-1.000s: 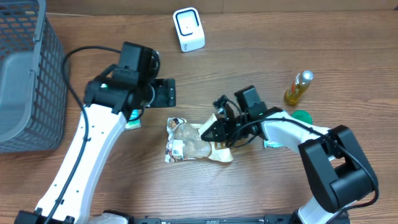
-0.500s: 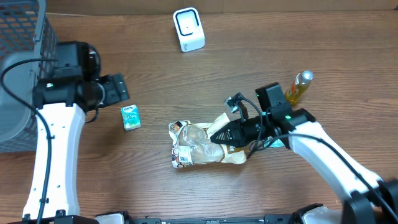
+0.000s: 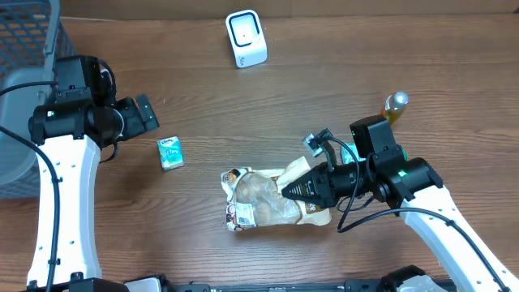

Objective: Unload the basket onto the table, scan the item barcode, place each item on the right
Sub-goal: 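Lift the pouch with the right gripper and turn it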

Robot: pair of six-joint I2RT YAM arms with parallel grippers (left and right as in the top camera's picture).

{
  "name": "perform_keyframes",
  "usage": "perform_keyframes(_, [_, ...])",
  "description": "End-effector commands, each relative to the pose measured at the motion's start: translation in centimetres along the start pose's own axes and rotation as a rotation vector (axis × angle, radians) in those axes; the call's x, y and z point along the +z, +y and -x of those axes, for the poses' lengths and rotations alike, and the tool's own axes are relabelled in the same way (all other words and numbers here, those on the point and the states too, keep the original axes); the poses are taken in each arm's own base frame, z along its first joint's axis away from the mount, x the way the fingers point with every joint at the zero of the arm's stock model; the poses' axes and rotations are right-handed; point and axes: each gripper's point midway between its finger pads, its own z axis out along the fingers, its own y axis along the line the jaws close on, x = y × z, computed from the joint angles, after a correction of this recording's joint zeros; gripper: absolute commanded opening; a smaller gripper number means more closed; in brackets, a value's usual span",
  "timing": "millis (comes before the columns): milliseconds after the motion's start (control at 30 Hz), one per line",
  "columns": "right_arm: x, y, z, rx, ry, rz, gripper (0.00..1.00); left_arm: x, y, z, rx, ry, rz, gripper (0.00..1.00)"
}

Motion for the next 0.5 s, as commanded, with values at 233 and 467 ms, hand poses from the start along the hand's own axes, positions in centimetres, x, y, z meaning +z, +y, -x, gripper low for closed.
perform_keyframes(233, [-1.0,5.2,-0.4,-0.013,0.021,0.290,0.04,-0.6,-0.2,0.4,-0.009,-0.020,-0.014,1.00])
perform_keyframes(467, [-1.3,6.2,-0.6,-0.013,0.028,0.354,0.05,-0.6,-0.2,0.4,-0.009,-0.020,-0.014,0.99])
